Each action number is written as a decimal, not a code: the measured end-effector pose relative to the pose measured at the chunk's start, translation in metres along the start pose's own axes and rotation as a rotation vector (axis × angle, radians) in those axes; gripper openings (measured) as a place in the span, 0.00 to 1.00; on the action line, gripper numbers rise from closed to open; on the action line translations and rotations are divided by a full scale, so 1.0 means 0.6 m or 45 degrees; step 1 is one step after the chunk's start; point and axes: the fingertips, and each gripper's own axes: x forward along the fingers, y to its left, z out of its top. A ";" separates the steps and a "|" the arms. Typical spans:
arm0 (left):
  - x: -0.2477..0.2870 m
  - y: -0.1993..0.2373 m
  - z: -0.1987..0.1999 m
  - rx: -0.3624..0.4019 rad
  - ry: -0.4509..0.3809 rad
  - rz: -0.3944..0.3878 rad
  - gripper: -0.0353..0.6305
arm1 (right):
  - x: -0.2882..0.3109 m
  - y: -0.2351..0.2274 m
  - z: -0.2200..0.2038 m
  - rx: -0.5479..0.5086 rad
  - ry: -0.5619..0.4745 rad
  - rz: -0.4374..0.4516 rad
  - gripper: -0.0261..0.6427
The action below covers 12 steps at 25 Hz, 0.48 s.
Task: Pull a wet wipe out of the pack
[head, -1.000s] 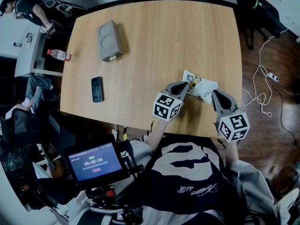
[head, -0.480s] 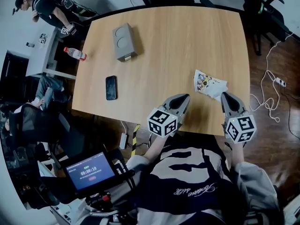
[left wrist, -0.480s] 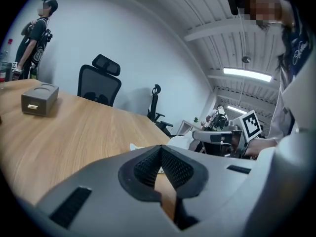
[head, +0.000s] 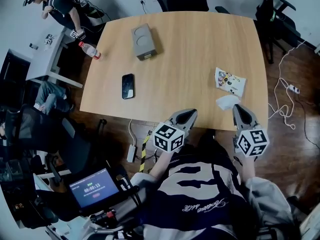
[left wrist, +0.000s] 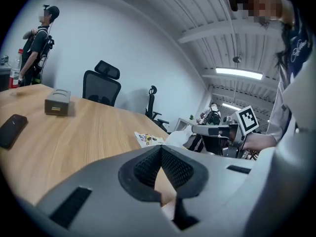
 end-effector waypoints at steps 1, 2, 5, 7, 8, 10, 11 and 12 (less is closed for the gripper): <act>-0.017 -0.005 -0.009 -0.006 0.001 -0.010 0.06 | -0.013 0.017 -0.006 0.013 -0.008 -0.008 0.04; -0.031 -0.011 -0.018 -0.009 0.002 -0.022 0.06 | -0.026 0.032 -0.012 0.021 -0.014 -0.016 0.04; -0.055 -0.032 -0.042 -0.016 0.006 -0.062 0.06 | -0.064 0.063 -0.030 0.021 -0.021 -0.051 0.04; -0.064 -0.042 -0.050 -0.040 -0.006 -0.080 0.06 | -0.088 0.078 -0.038 0.010 -0.015 -0.068 0.04; -0.068 -0.047 -0.052 -0.056 -0.013 -0.089 0.06 | -0.101 0.085 -0.040 0.006 -0.011 -0.076 0.04; -0.072 -0.061 -0.057 -0.088 -0.017 -0.109 0.06 | -0.130 0.097 -0.045 0.010 -0.007 -0.097 0.04; -0.072 -0.071 -0.061 -0.097 -0.015 -0.121 0.06 | -0.146 0.100 -0.048 0.014 -0.007 -0.108 0.04; -0.072 -0.084 -0.066 -0.099 -0.012 -0.131 0.06 | -0.162 0.101 -0.052 0.016 -0.008 -0.116 0.04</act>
